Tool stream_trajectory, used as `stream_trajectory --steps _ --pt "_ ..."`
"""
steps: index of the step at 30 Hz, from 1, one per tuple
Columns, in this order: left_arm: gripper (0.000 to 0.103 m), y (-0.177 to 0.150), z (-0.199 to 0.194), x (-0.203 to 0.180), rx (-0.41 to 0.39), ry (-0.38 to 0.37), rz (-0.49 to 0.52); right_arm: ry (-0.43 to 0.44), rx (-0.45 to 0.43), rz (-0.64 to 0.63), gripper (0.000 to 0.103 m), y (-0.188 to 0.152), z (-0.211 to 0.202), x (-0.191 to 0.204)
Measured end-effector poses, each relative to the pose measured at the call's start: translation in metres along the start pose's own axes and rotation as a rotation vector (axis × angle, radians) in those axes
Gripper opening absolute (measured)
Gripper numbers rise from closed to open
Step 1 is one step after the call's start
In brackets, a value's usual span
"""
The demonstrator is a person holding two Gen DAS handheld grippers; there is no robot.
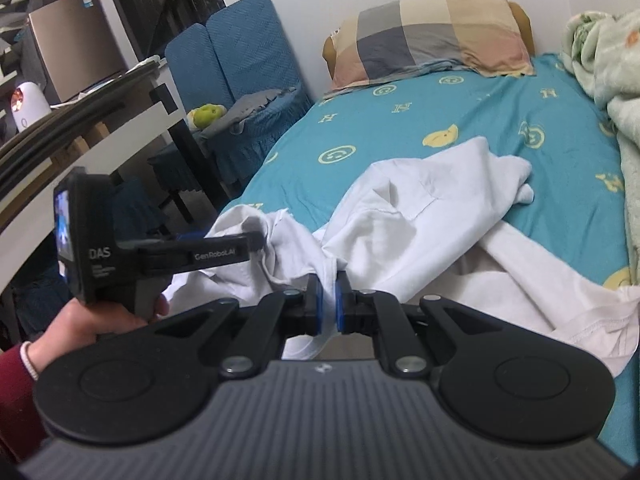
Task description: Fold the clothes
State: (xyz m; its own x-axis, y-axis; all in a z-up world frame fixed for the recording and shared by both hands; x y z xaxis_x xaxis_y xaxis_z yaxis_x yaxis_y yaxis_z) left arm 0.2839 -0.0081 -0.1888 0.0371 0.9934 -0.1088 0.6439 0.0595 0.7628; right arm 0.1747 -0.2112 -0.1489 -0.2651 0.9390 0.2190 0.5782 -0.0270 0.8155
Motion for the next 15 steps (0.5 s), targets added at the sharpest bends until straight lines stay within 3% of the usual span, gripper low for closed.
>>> stream_trajectory --steps 4,7,12,15 --pt "0.071 -0.004 -0.001 0.022 0.029 0.067 -0.083 -0.021 -0.002 0.002 0.009 0.000 0.000 -0.003" --pt "0.070 -0.005 -0.014 0.031 0.007 0.141 -0.086 -0.046 -0.012 0.000 0.009 0.001 -0.003 -0.005" --pt "0.064 0.005 -0.050 0.037 -0.103 0.195 -0.127 -0.065 -0.035 -0.009 0.009 0.002 -0.009 -0.004" --pt "0.053 0.012 -0.064 0.026 -0.197 0.211 -0.049 -0.071 -0.061 -0.025 0.009 0.006 -0.014 -0.001"
Point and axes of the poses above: each gripper's, at about its wrist camera, not at the fingertips, and z roughly the way its jaws point, x to its left, y to its top, the point moved 9 cm from there along z, roughly the way its jaws point, and after that the axes turned 9 degrees about -z, right-handed, at the moved point
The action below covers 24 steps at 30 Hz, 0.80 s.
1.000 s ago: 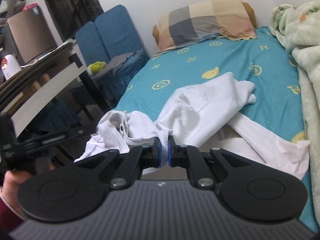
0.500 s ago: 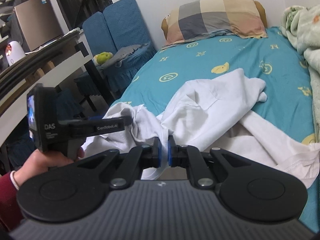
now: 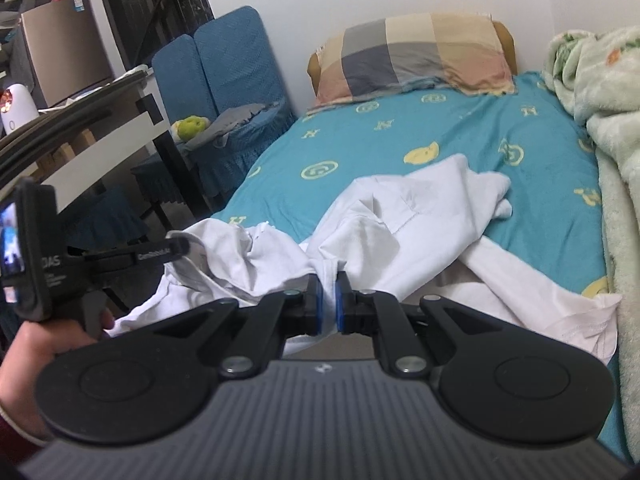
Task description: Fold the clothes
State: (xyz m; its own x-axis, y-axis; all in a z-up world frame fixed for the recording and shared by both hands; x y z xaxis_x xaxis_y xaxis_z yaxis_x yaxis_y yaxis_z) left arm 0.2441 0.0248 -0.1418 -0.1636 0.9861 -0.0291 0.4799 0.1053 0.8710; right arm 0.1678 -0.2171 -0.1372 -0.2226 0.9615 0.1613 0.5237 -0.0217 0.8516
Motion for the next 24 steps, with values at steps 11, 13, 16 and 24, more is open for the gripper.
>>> stream_trajectory --steps 11,13,16,24 --pt "0.013 -0.018 0.015 -0.025 0.029 -0.078 0.057 -0.037 -0.012 -0.032 0.009 -0.003 0.006 -0.004" --pt "0.009 -0.007 0.003 -0.026 -0.023 -0.100 0.034 -0.055 -0.014 -0.020 0.009 -0.003 0.009 -0.008" --pt "0.007 0.016 -0.024 -0.025 -0.121 -0.136 -0.016 -0.078 -0.067 -0.022 0.009 0.006 0.005 -0.007" --pt "0.006 0.097 -0.157 0.014 -0.394 -0.220 -0.192 -0.111 -0.326 -0.055 0.009 0.070 -0.087 0.026"
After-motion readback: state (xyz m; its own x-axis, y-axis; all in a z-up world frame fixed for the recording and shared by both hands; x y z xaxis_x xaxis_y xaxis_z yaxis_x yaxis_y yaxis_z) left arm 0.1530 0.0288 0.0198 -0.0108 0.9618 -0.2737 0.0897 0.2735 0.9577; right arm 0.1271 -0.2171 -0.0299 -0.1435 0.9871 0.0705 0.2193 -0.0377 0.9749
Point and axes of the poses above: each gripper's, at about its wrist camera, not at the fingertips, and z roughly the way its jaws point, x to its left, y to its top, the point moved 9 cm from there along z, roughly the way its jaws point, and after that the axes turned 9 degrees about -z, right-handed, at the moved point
